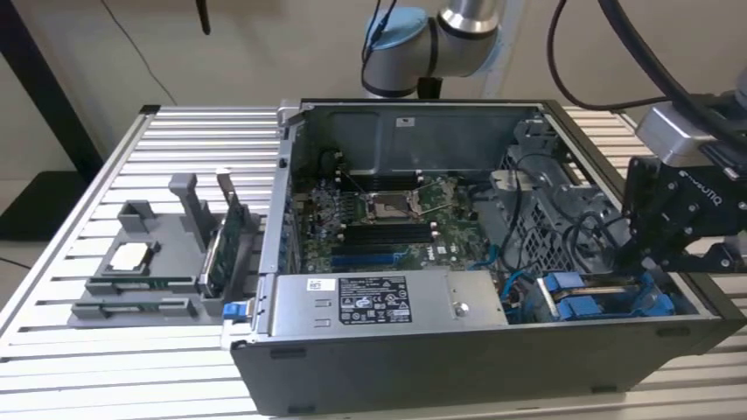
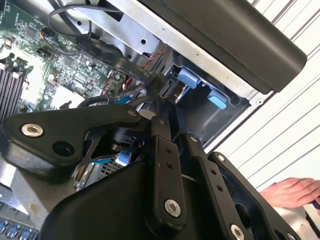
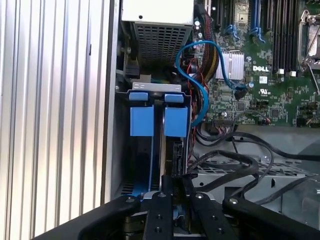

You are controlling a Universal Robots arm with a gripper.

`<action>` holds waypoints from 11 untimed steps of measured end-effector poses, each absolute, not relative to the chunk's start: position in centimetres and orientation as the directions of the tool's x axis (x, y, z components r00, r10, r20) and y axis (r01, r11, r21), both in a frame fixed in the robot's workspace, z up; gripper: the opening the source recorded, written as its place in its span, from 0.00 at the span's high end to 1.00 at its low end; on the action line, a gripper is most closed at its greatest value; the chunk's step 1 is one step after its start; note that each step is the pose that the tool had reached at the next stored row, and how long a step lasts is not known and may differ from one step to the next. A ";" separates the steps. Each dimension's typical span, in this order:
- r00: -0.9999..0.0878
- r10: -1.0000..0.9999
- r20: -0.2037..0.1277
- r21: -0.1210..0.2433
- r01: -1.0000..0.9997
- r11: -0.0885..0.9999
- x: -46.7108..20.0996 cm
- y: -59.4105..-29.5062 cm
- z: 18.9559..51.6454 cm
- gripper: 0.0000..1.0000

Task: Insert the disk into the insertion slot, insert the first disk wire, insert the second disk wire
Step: 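Insert the first disk wire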

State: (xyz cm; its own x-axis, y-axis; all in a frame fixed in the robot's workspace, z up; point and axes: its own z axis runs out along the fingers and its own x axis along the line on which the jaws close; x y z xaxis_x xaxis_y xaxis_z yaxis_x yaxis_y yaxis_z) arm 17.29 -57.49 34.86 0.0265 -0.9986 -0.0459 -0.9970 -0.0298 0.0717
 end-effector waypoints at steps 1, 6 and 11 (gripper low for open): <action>0.027 -0.999 -0.046 0.072 -0.997 -0.030 17.3 -57.5 34.8 0.81; 0.027 -0.999 -0.046 0.072 -0.997 -0.030 17.4 -57.0 34.6 0.81; 0.025 -0.999 -0.045 0.072 -0.997 -0.028 17.7 -57.0 34.6 0.81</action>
